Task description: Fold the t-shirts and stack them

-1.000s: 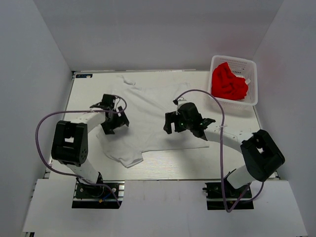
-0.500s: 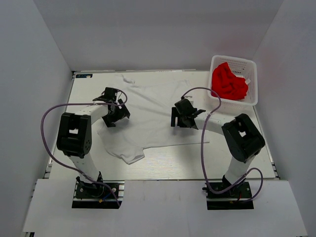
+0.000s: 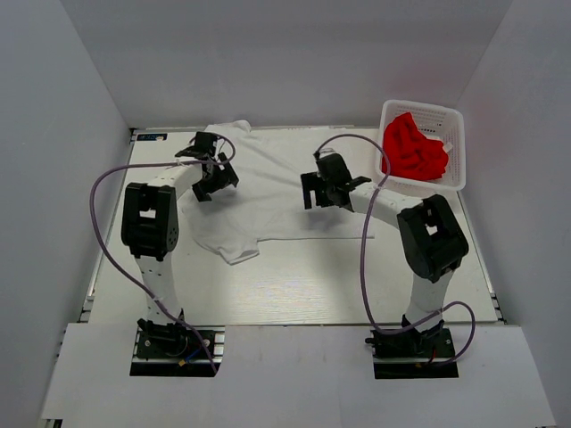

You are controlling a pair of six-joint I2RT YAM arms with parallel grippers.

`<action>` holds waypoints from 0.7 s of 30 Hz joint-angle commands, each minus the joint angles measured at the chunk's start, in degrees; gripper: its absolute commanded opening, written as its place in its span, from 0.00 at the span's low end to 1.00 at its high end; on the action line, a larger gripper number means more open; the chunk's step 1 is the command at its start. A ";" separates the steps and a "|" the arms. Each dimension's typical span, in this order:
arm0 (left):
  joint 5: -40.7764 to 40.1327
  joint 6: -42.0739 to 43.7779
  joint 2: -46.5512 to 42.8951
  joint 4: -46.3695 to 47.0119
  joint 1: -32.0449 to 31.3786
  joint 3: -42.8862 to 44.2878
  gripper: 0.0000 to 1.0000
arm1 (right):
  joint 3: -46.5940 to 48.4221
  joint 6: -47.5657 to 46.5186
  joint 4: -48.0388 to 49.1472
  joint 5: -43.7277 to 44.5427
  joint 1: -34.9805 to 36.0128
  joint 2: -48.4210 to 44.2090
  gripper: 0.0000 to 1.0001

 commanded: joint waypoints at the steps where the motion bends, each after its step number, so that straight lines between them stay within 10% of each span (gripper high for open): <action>1: -3.01 1.10 -10.08 -1.18 0.25 -3.24 1.00 | 1.13 -15.16 4.15 -7.55 5.33 -7.60 0.90; 11: -8.55 -2.15 -30.58 4.35 1.30 -25.92 1.00 | 0.78 -23.28 6.51 -20.74 24.76 -7.53 0.90; 21: -2.50 -3.38 -17.49 7.87 1.83 -21.80 1.00 | 6.93 -21.34 10.91 -19.71 36.27 1.34 0.85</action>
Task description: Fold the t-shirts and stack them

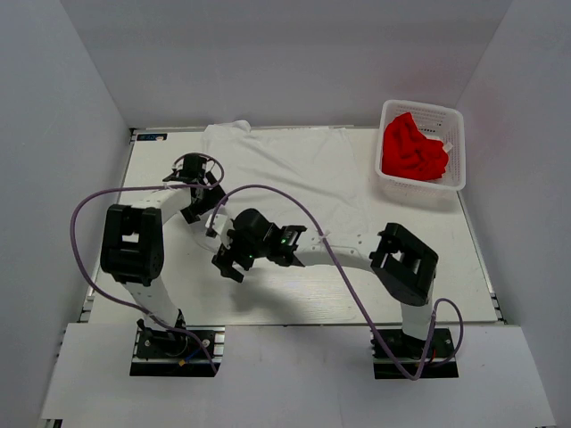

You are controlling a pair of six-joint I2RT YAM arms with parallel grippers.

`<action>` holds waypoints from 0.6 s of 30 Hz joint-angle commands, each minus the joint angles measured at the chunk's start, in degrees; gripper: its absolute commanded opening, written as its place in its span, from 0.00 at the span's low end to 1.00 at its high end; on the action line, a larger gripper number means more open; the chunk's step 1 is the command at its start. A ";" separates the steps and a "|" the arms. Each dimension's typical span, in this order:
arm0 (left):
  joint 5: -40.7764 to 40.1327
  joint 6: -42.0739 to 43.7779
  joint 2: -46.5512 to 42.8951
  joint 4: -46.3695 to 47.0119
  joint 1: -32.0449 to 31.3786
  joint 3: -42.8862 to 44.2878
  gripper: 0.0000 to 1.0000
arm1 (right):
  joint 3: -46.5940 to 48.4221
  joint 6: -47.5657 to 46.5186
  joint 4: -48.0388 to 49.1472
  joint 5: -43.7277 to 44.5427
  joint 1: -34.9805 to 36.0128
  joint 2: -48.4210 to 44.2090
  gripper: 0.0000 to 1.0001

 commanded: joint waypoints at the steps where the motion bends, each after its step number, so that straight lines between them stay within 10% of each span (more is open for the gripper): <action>1: 2.36 -0.65 1.53 1.40 0.32 1.48 1.00 | 3.33 -0.64 2.45 0.18 1.57 2.99 0.85; 13: 2.89 -0.65 3.11 3.08 0.32 -1.87 1.00 | 8.34 0.49 4.91 10.65 1.13 14.42 0.67; 18: 1.57 -0.65 3.64 3.08 0.32 -1.87 1.00 | 4.92 2.60 4.56 12.41 1.65 12.94 0.26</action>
